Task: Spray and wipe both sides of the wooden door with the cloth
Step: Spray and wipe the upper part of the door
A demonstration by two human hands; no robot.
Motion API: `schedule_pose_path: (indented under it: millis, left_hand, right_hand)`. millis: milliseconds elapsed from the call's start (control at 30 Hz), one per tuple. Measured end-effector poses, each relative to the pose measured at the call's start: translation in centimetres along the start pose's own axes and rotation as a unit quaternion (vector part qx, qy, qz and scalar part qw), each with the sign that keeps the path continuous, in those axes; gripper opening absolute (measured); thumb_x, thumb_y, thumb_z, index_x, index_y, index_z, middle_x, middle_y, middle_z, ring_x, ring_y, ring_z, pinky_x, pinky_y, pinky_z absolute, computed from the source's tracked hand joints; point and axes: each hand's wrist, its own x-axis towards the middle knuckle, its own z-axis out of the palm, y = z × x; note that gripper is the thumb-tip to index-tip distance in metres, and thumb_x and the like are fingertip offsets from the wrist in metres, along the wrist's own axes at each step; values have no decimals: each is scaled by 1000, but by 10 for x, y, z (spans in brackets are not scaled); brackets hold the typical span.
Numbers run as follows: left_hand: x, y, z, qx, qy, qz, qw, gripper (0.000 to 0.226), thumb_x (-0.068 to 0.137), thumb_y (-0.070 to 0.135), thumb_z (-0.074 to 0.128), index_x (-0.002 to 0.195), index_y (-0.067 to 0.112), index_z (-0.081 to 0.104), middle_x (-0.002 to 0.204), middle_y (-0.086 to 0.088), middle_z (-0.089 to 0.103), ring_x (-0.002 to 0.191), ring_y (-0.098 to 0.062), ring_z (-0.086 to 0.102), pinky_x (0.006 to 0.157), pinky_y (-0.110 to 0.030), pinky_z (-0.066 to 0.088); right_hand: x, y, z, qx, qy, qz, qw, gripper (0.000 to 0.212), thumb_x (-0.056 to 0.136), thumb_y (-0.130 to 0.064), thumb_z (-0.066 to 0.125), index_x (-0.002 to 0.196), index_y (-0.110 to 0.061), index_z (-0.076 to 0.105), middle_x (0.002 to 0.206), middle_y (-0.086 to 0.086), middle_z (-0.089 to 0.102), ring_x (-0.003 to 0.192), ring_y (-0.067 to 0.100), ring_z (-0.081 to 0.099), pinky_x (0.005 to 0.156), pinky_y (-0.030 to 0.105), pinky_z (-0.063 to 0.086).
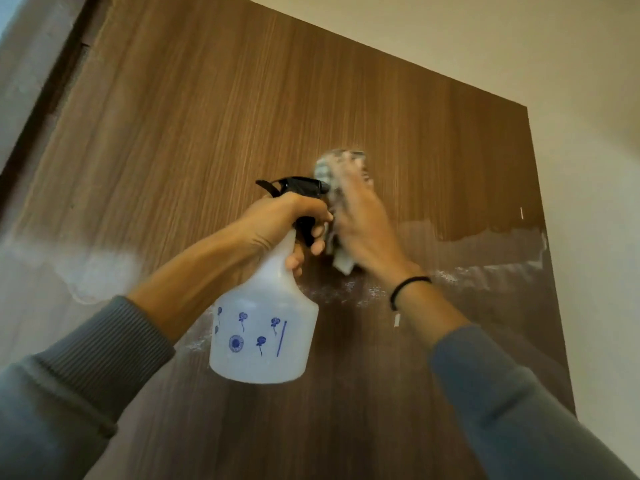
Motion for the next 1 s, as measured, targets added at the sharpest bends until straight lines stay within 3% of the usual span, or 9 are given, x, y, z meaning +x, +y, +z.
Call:
schedule_pose_path:
  millis: [67, 167, 233, 333, 533, 633, 767, 833, 1000]
  left_hand:
    - [11, 3, 2, -3, 7, 5, 1000, 30, 89, 22, 62, 62, 12, 56, 61, -11, 59, 30, -15, 40, 40, -23, 40]
    - [27, 7, 9, -6, 10, 3, 1000, 30, 88, 26, 63, 61, 13, 57, 62, -10, 58, 32, -15, 42, 45, -26, 39]
    - [34, 5, 15, -11, 12, 7, 1000, 29, 89, 25, 62, 63, 13, 56, 63, -9, 58, 32, -14, 41, 44, -25, 39]
    - [41, 0, 17, -26, -1, 9, 1000, 29, 91, 23, 60, 64, 13, 54, 66, -9, 58, 33, -14, 40, 43, -22, 42]
    - [46, -9, 18, -34, -15, -5, 999, 28, 90, 23, 60, 65, 13, 55, 68, -9, 60, 35, -13, 40, 44, -22, 43]
    - [51, -8, 24, -41, -24, -5, 999, 29, 90, 23, 59, 64, 13, 54, 68, -9, 59, 34, -13, 39, 43, -22, 41]
    - [62, -6, 37, -58, -46, -3, 997, 29, 91, 25, 58, 65, 13, 53, 65, -7, 56, 35, -12, 39, 42, -21, 39]
    - [69, -6, 46, -57, -47, -1, 997, 30, 92, 24, 57, 65, 12, 53, 64, -7, 56, 35, -11, 39, 41, -21, 40]
    - [80, -7, 59, -63, -23, -4, 998, 24, 91, 19, 59, 69, 11, 55, 69, -8, 57, 33, -13, 43, 42, -22, 41]
  right_hand:
    - [-5, 5, 31, -107, -30, -61, 992, 61, 98, -18, 55, 155, -8, 34, 166, 14, 21, 155, 35, 14, 125, 56, 15]
    - [-11, 25, 26, -124, -18, -91, 988, 56, 100, -23, 48, 154, -11, 37, 166, 9, 23, 157, 24, 5, 126, 53, 9]
    - [-12, 44, 8, -108, 2, -66, 992, 54, 105, -23, 38, 158, -24, 29, 169, -4, 11, 157, 16, 0, 126, 52, 5]
    - [-22, 88, -20, -108, 42, 37, 993, 51, 110, -33, 30, 160, -37, 20, 169, -15, 1, 156, 11, -2, 122, 55, 9]
    - [-26, 113, -38, -20, 104, 155, 982, 49, 109, -27, 37, 158, -32, 29, 170, -6, 9, 156, 15, 0, 125, 58, 11]
    - [-36, 75, -11, -48, 95, 101, 989, 51, 108, -24, 41, 155, -40, 31, 169, -8, 10, 156, 19, 5, 123, 58, 13]
    - [-72, 60, 24, -125, 25, -66, 990, 62, 105, -35, 49, 159, -22, 24, 169, 0, 16, 157, 19, 4, 125, 54, 18]
    - [-78, 71, 19, -124, 4, -101, 987, 67, 103, -39, 53, 159, -18, 23, 167, 4, 21, 157, 19, 8, 124, 52, 21]
    - [-76, 107, -14, -82, 58, -11, 995, 54, 108, -28, 40, 159, -32, 22, 169, -9, 13, 156, 12, 6, 121, 63, 17]
